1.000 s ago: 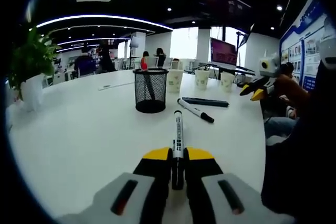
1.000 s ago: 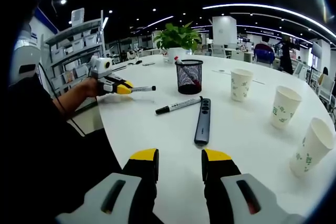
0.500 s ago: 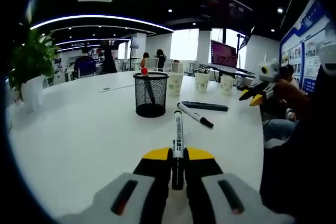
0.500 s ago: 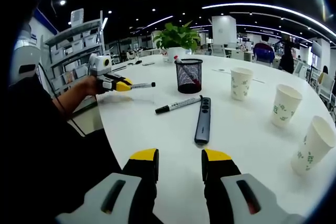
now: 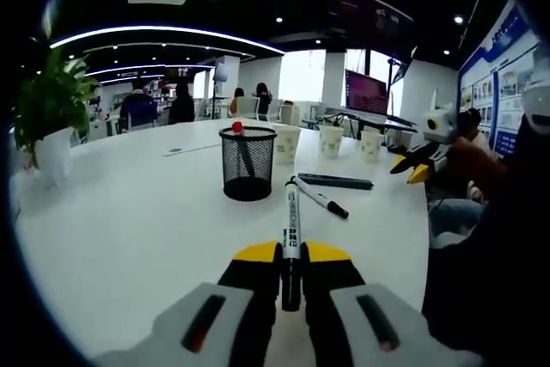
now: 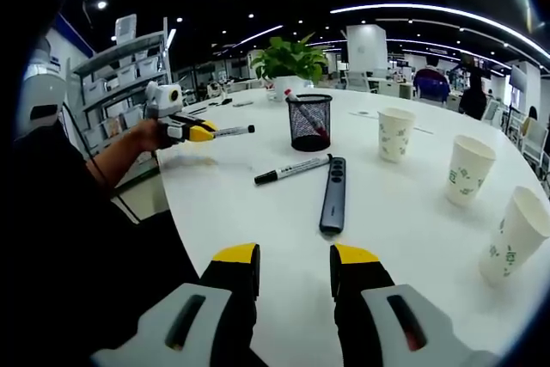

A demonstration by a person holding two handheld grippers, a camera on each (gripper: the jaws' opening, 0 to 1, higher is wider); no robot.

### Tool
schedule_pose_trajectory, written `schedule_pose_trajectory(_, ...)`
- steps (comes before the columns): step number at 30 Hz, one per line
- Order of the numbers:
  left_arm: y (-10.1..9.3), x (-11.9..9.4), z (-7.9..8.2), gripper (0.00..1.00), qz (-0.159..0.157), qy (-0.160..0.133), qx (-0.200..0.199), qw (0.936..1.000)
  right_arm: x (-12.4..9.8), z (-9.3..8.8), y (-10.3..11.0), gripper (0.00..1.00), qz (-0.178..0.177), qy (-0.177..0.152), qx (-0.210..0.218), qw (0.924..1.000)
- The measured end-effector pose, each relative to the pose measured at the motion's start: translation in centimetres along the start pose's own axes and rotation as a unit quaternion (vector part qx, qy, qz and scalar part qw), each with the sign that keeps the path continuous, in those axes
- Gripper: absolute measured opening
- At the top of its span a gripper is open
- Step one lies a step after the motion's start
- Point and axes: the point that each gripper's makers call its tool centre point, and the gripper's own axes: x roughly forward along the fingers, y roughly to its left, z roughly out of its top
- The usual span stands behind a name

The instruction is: Place the scattered laser pointers and whiteboard markers into the pen holder and stack the scattered paper cups together

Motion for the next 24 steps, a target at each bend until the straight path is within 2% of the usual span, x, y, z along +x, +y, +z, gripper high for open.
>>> schedule_pose_trajectory(24,0.0,-0.2,1.5,0.12,0.003,-0.003,0.008,1.0000,0.1,0.0,0.0,0.35,0.001,-0.003,0.004,1.0000)
